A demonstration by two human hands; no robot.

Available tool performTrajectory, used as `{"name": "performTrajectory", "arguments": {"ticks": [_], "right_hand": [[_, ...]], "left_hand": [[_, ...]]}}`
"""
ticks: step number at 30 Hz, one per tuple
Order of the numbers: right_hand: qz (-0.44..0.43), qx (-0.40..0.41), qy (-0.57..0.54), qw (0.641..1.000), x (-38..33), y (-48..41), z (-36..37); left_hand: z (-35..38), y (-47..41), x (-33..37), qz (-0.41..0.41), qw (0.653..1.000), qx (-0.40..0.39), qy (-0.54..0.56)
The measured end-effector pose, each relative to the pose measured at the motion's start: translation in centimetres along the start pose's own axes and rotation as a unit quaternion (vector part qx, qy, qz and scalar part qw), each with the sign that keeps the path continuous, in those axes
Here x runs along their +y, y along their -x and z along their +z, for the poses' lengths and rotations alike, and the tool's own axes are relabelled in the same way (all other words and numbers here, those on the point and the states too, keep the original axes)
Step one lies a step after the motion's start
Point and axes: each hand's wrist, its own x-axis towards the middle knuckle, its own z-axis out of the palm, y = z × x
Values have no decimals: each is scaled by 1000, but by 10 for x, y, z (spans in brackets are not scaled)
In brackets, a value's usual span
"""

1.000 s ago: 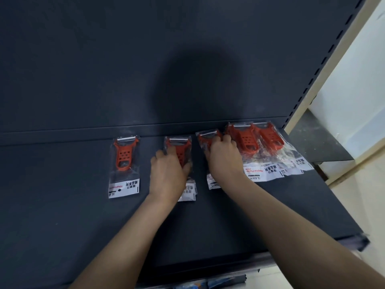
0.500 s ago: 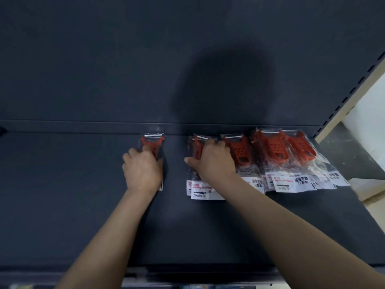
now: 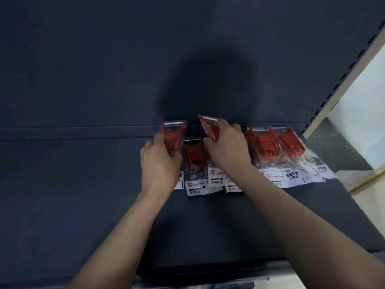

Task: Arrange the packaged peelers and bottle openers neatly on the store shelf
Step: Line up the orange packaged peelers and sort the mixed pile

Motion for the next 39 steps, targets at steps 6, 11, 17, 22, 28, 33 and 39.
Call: {"name": "performTrajectory", "arguments": {"ticks": [6, 11, 17, 22, 28, 33, 39], "right_hand": [[33, 69, 7, 997, 39, -3, -34], [69, 94, 16, 993, 81, -6, -59], [106, 103, 45, 988, 129, -17, -88], [78, 109, 40, 990, 152, -25, -99], [62, 48, 31, 996, 169, -37, -91], [35, 12, 32, 999, 170, -36, -94], [41, 9, 31, 999, 173, -39, -98]], "left_hand": [[22, 8, 42, 64, 996, -22, 50], [51, 16, 80, 90, 991, -62, 75], [86, 25, 119, 97, 989, -81, 74], [106, 28, 134, 94, 990, -78, 64], [126, 29, 144, 90, 992, -79, 33], [138, 29, 148, 80, 993, -91, -2], [137, 31, 141, 78, 994, -75, 5]]}}
